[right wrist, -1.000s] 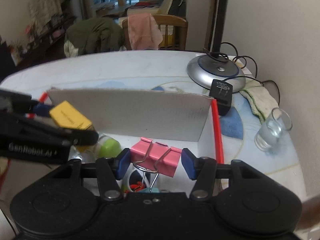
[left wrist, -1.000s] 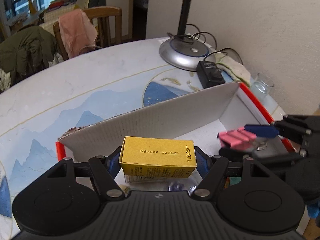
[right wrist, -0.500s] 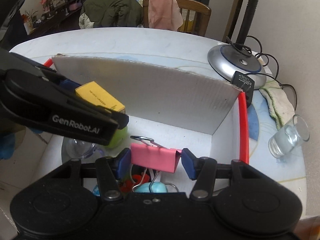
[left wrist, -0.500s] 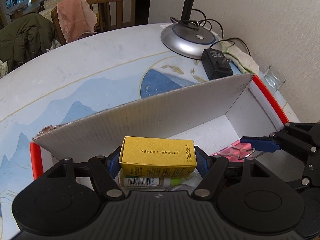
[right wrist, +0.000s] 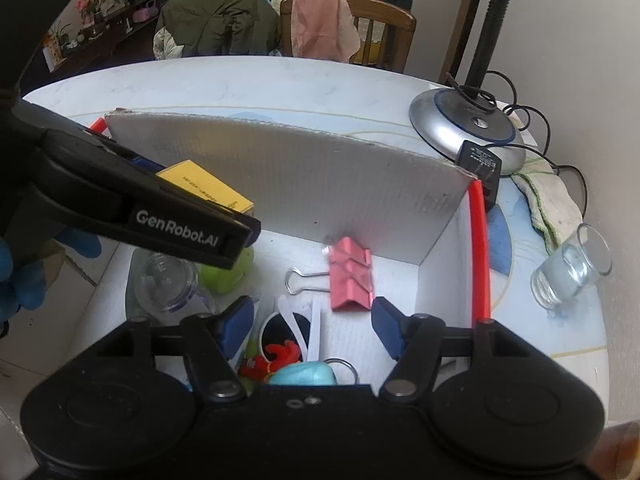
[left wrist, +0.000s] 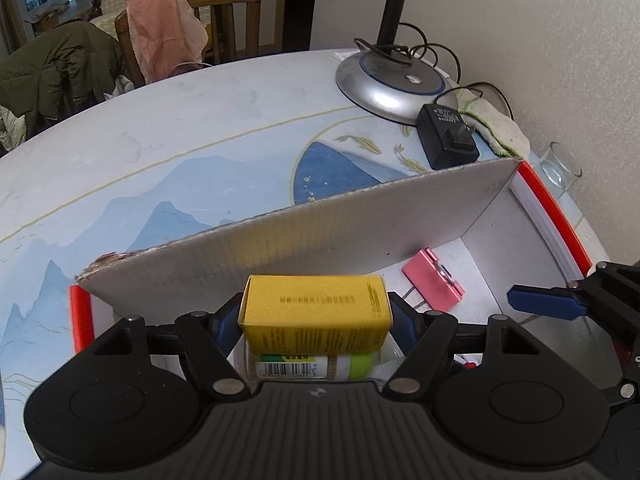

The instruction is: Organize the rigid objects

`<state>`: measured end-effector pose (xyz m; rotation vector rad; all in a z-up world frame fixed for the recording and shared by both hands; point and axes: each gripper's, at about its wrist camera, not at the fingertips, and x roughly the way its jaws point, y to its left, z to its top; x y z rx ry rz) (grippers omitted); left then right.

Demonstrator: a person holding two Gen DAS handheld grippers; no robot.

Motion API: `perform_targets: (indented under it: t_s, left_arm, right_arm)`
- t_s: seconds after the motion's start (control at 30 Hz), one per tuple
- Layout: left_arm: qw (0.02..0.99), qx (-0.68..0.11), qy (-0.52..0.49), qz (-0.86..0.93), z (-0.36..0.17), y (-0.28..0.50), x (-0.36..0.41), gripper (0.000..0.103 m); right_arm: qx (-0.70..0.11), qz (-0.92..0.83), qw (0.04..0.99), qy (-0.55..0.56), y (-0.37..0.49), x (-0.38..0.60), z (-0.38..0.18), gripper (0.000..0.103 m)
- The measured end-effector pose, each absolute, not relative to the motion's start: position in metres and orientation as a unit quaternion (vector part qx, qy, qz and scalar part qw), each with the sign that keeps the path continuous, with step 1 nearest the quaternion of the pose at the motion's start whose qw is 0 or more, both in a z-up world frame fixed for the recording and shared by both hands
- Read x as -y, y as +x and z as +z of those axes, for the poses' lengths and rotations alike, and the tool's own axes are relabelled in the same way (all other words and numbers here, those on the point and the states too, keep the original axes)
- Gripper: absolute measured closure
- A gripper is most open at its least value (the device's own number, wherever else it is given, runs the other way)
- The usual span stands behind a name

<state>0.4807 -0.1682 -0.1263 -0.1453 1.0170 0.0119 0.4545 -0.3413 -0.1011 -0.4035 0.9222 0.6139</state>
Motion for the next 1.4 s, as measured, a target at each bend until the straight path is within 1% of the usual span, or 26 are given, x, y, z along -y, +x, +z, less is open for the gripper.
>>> perform_targets:
  t_s: [0.63, 0.8, 1.1, 1.23, 1.3, 1.4]
  left_arm:
    - [0.899, -0.432, -0.071, -0.013, -0.086, 0.426, 0.163, 0.030]
    - [0.907, -0.414, -0.068, -0.026, -0.072, 0.404, 0.161, 0.030]
    - [0.920, -0.385, -0.058, -0.047, -0.050, 0.361, 0.156, 0.030]
    - [0.924, -0.374, -0.060, -0.056, -0.043, 0.342, 0.152, 0.030]
    - [0.926, -0.368, -0.058, -0.058, -0.039, 0.332, 0.150, 0.030]
    - [0.928, -0.363, -0.058, -0.058, -0.036, 0.318, 0.147, 0.030]
  right_arm:
    - [-0.404, 0.272, 0.863, -0.133, 0.425, 0.362, -0.071, 0.038]
    - [-0.391, 0.274, 0.872, -0.112, 0.410, 0.367, -0.058, 0.035]
    - [-0.371, 0.263, 0.888, -0.072, 0.382, 0.373, -0.038, 0.034]
    - [-0.362, 0.261, 0.893, -0.056, 0.369, 0.376, -0.031, 0.033]
    - [-0.357, 0.261, 0.896, -0.048, 0.362, 0.377, -0.028, 0.029]
    - [-0.351, 0.262, 0.898, -0.040, 0.349, 0.378, -0.025, 0.026]
